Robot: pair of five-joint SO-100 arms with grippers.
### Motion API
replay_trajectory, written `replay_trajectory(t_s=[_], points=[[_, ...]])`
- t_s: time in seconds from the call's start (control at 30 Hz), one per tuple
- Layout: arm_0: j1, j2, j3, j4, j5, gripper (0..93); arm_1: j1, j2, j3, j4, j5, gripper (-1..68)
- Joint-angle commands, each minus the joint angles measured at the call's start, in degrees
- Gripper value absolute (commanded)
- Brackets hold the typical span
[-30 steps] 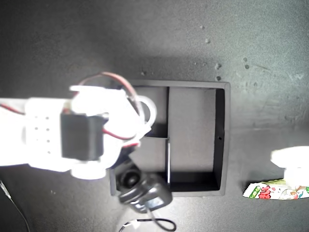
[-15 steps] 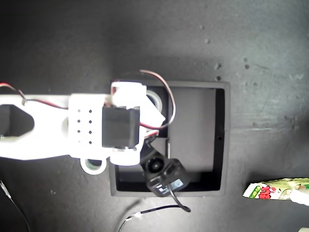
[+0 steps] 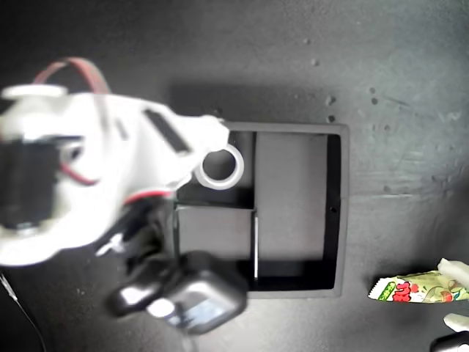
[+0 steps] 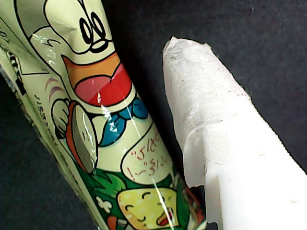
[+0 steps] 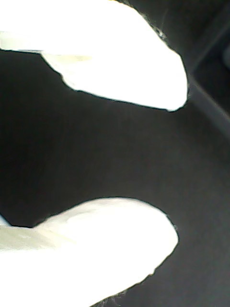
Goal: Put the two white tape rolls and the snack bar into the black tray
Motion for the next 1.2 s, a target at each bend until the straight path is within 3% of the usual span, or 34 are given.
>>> replay_trajectory(t_s=[0.0, 0.17, 0.3, 0.53, 0.77, 0.9, 1.07, 1.17], points=[[5.3, 17.8, 13.6, 0.0, -11.5, 13.2, 1.4, -2.9, -1.0, -2.5, -1.2, 30.0], [17.2, 34.5, 43.4, -14.3, -23.4, 11.3, 3.3, -9.8, -6.0, -1.0, -1.8, 24.4], [24.6, 33.0, 55.1, -23.2, -25.8, 11.1, 4.5, -12.0, -11.2, 4.7, -1.0, 0.1], [30.3, 17.9, 53.6, -27.2, -24.4, 11.8, 11.5, -13.1, -32.3, 33.1, -2.8, -0.4], [30.3, 9.4, 53.0, -28.5, -23.4, 12.6, 22.9, -12.6, -51.9, 44.8, -6.9, -0.6], [28.7, 6.6, 54.6, -32.0, -21.6, 12.9, 29.3, -12.6, -58.8, 37.4, -11.4, -0.6], [27.2, 4.6, 54.3, -35.4, -17.7, 12.9, 35.6, -10.1, -55.9, 7.3, -26.7, -0.6], [27.2, 3.4, 54.5, -35.4, -17.6, 12.9, 38.3, -10.3, -59.4, -1.8, -38.1, -0.6]])
